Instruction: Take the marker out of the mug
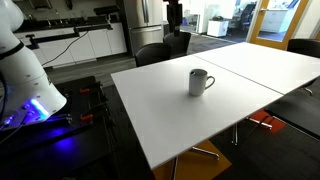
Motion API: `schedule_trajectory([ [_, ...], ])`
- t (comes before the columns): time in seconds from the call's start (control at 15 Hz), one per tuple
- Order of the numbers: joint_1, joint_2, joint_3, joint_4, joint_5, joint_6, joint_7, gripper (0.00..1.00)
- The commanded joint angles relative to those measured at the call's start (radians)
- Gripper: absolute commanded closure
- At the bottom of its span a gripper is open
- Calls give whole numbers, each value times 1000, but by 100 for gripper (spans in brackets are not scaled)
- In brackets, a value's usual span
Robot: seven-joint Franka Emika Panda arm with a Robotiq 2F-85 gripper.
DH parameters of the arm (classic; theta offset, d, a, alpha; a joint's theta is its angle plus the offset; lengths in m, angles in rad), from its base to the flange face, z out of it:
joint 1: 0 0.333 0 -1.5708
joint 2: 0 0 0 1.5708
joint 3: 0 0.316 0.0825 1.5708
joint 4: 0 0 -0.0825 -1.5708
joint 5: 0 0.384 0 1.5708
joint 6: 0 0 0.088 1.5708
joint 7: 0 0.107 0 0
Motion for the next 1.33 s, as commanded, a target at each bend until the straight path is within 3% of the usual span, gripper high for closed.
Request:
schedule_trajectory([
  [0.0, 0, 0, 0, 3, 0, -3, -1, 0],
  [0.27, 1, -1, 0, 4, 0, -3, -1, 0],
  [1.07, -9, 222, -1, 250, 38, -102, -31, 0],
  [1.27, -14, 251, -3, 243, 26, -58, -58, 0],
])
